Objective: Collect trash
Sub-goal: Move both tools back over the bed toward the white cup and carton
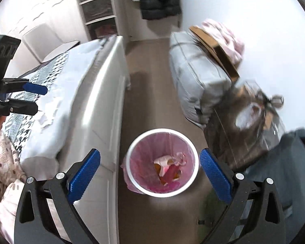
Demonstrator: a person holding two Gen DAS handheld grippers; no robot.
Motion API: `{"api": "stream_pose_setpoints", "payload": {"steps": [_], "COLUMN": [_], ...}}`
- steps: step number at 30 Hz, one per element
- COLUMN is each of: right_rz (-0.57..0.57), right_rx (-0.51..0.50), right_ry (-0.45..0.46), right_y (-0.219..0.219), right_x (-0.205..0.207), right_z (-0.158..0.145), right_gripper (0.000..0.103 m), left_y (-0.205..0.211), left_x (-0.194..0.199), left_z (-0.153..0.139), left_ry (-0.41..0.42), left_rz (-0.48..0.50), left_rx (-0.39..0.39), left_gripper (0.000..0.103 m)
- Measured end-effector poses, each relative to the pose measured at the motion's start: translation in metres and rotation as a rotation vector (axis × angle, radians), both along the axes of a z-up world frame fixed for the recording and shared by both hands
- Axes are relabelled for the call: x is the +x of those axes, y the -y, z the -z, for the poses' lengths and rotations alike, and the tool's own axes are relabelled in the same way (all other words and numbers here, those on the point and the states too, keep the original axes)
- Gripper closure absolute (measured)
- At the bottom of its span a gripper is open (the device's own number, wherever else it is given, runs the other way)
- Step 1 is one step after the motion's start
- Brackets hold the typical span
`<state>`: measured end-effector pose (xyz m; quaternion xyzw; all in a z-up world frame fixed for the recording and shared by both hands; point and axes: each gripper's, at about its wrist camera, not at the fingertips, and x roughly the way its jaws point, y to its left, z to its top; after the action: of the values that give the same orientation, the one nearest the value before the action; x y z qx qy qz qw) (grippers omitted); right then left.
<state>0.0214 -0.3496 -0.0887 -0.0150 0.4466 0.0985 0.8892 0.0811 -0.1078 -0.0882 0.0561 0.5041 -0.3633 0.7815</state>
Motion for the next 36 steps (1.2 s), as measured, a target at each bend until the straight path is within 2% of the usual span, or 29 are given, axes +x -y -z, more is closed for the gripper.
{"api": "stream_pose_setpoints", "payload": {"steps": [5, 9, 17, 20, 24, 30, 36], "right_rz": [-0.099, -0.158, -0.296, -0.35, -0.401, -0.458, -0.482], "right_rx": [-0.013, -0.009, -0.016, 0.003, 0.002, 0.043, 0.111], "right_ry": [0.026, 0.043, 0.011, -0.012, -0.054, -0.092, -0.137], "right_y": [-0.045, -0.079, -0.168, -0.204, -0.241, -0.287, -0.322], "right_x": [0.006, 0.018, 0.049, 0.059, 0.066, 0.081, 0.106], "right_z": [-0.027, -0.037, -0.035, -0.031, -0.018, 0.001, 0.019], "right_gripper": [0.007, 0.007, 0.007, 0.007, 0.007, 0.007, 0.007], "left_y": [-0.057, -0.113, -0.205, -0.239, -0.267, -0.287, -0.289], "left_x": [-0.013, -0.024, -0.028, -0.029, -0.026, -0.017, -0.014], "left_z": [-0.01, -0.013, -0.003, 0.001, 0.007, 0.019, 0.034], "left_ry": [0.017, 0.03, 0.051, 0.084, 0.115, 0.137, 0.121], "left_rz": [-0.111, -0.233, -0.381, -0.43, -0.459, -0.442, -0.41], "left_rx": [-0.011, -0.043, 0.015, 0.036, 0.083, 0.136, 0.122], "left_gripper": [0.005, 0.005, 0.005, 0.005, 0.005, 0.005, 0.005]}}
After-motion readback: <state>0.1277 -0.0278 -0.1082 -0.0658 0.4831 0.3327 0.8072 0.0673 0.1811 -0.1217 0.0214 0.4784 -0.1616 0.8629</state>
